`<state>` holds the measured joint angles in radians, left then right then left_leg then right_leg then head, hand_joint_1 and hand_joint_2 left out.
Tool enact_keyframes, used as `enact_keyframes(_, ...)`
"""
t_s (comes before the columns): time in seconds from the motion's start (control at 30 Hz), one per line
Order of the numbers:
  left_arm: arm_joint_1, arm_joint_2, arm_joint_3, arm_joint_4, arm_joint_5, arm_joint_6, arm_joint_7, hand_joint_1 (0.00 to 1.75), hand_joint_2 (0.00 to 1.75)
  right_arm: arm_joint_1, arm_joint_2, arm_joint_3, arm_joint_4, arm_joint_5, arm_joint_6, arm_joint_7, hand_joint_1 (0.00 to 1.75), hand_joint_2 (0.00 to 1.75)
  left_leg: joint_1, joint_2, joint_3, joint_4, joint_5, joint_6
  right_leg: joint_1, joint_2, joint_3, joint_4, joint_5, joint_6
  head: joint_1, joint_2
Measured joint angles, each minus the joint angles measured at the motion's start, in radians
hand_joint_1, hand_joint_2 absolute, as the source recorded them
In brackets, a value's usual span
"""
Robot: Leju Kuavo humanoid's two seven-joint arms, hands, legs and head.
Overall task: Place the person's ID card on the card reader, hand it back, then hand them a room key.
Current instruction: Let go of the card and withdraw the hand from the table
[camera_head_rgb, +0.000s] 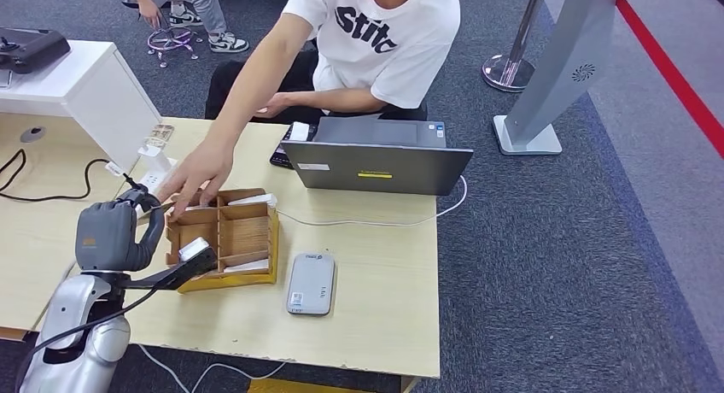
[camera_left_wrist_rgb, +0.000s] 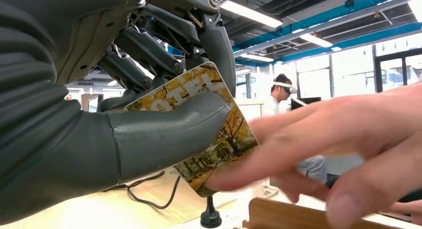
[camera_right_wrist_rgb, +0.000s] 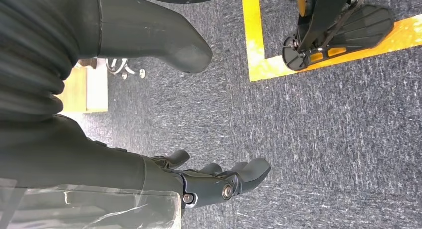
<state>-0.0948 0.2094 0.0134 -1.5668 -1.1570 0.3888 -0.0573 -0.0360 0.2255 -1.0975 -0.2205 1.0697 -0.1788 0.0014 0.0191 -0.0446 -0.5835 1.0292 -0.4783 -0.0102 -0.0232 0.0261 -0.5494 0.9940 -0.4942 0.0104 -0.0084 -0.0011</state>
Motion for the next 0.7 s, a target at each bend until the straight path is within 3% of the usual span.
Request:
enact_keyframes(0.23,-0.001,0.0,0.0,0.0,-0.005,0.001,0.001,1.75,1.75,0.0,0.0,0.0,0.0,0.001,0.0,0.004,0.0,1.75,0.0,0.0,0.0,0.0,0.0,0.0,0.0,0.001,0.0,0.0,0.0,0.0,0.0,0.0)
enact_keyframes(0.27,-0.001,0.0,0.0,0.0,-0.005,0.001,0.001,1.43,1.75,0.0,0.0,0.0,0.0,0.001,0.0,0.004,0.0,1.75,0.0,0.0,0.0,0.0,0.0,0.0,0.0,0.001,0.0,0.0,0.0,0.0,0.0,0.0)
enact_keyframes(0.37,-0.001,0.0,0.0,0.0,-0.005,0.001,0.001,0.12,1.75,0.001,0.0,0.0,0.0,0.001,0.0,0.004,0.0,1.75,0.0,0.001,0.0,0.0,0.0,0.0,0.0,0.001,0.0,0.0,0.0,0.0,0.0,0.0)
enact_keyframes(0.4,-0.001,0.0,0.0,0.0,-0.004,0.002,0.001,0.0,1.75,0.001,0.0,0.0,0.0,0.001,0.0,0.004,0.0,1.75,0.0,0.001,0.0,0.0,0.0,0.0,0.0,0.001,-0.001,0.0,0.0,0.0,0.0,0.0)
enact_keyframes(0.7,0.002,-0.002,0.004,-0.023,0.033,0.037,-0.02,0.0,1.75,-0.001,0.0,0.0,0.0,0.0,-0.001,0.003,0.0,1.75,0.0,0.0,0.0,0.0,0.0,0.0,0.0,0.0,0.0,0.0,0.0,0.0,0.0,0.0)
